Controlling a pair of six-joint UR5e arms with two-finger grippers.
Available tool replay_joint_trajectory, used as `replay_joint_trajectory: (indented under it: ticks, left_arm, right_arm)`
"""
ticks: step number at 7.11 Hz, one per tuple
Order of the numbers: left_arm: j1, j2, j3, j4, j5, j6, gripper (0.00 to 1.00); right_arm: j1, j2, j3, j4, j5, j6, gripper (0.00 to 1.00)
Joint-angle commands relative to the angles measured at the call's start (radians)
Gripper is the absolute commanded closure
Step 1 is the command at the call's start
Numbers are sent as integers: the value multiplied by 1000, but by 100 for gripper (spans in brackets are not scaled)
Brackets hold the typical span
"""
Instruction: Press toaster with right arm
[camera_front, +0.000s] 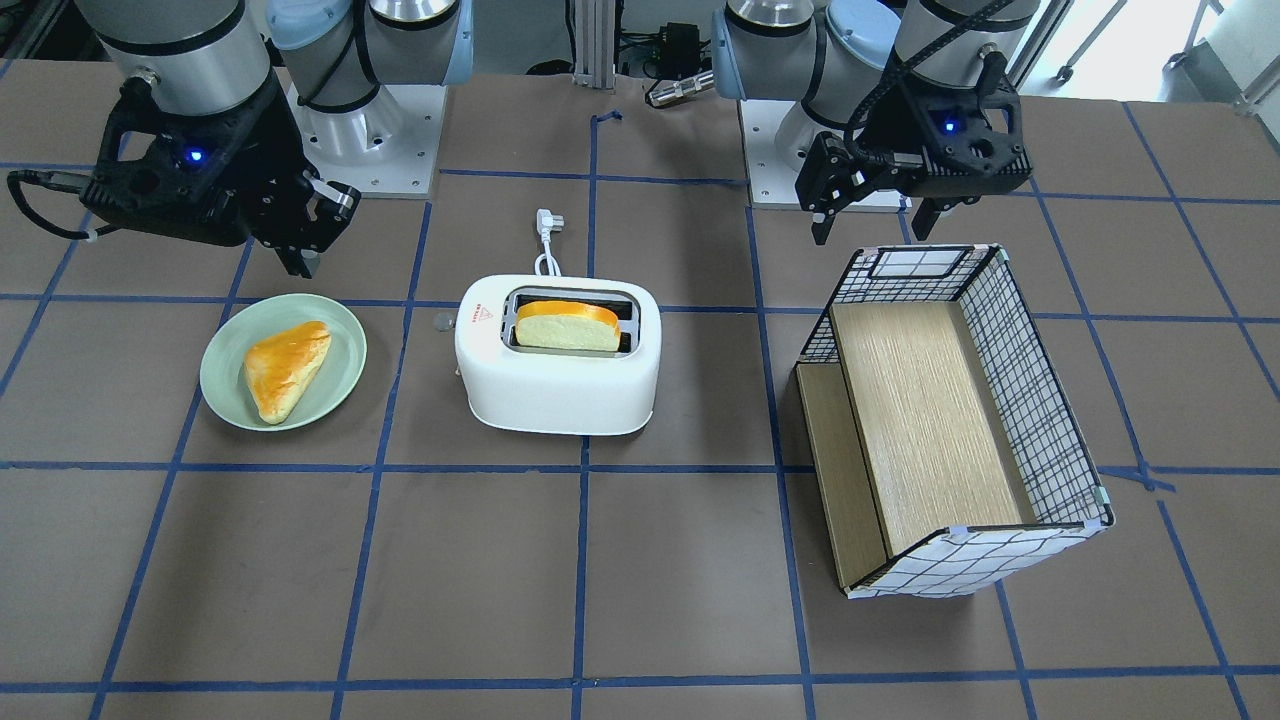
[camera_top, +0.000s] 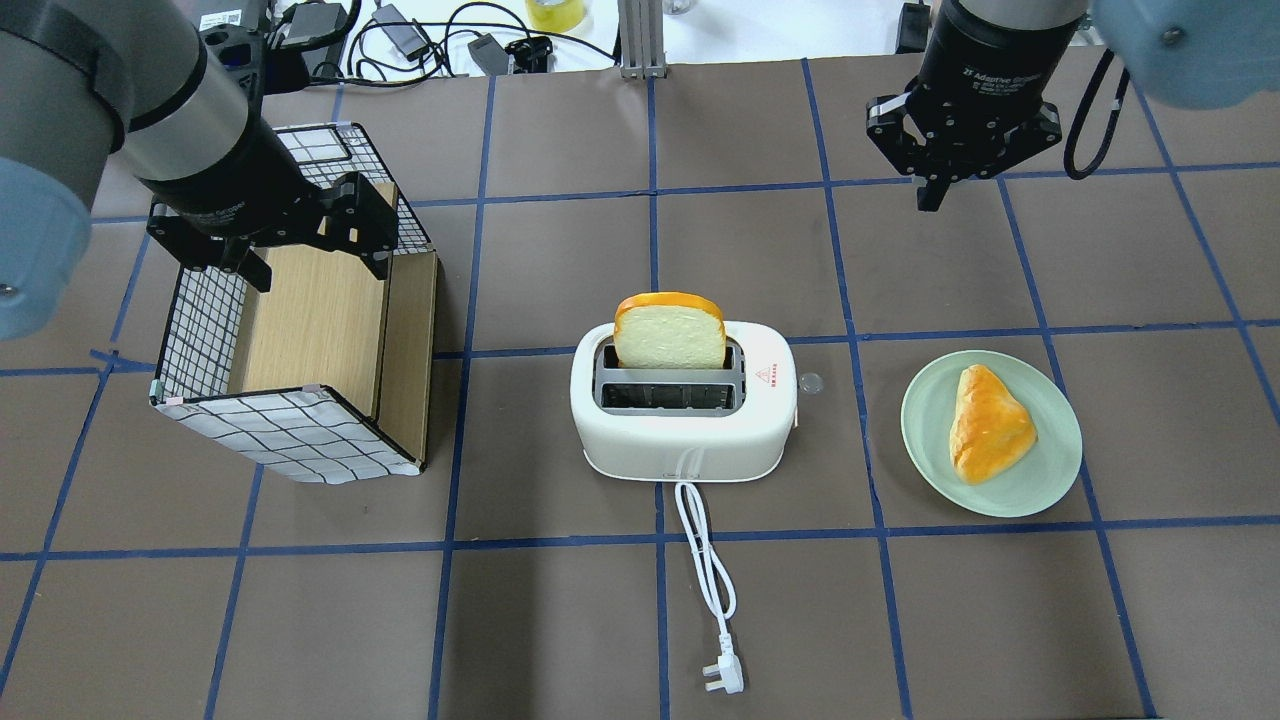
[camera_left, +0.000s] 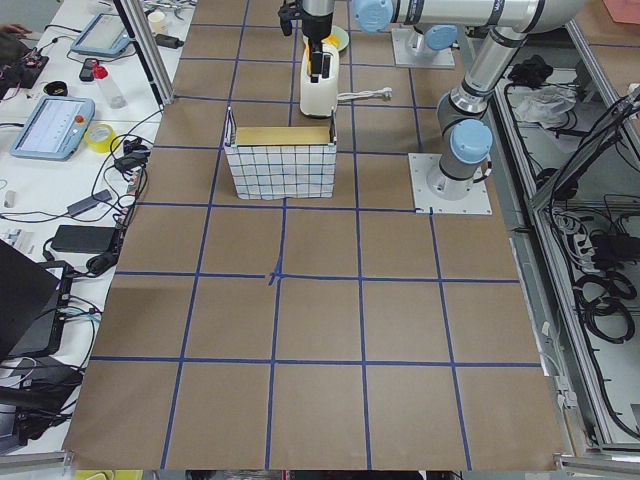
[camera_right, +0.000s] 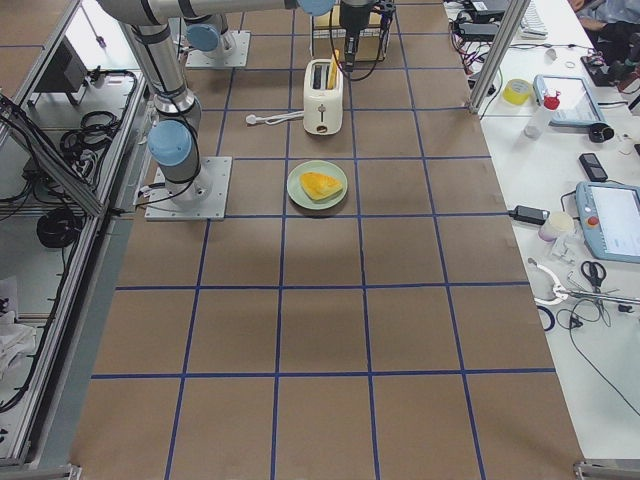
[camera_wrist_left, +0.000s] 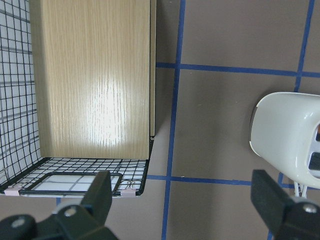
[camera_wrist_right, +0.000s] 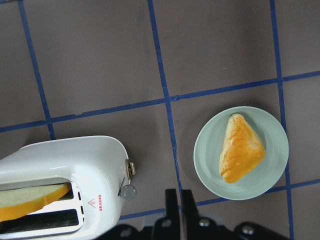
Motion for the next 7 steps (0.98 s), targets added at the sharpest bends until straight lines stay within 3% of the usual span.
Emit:
replay_joint_trajectory:
  ticks: [1,7]
  left_arm:
    - [0,0,0,0,-1,0,0]
    - [0,0,0,0,0,0,0]
  right_arm:
    - [0,-2,-4,-120,7,-13,0]
    - [0,-23,-2,-122,41,-42,0]
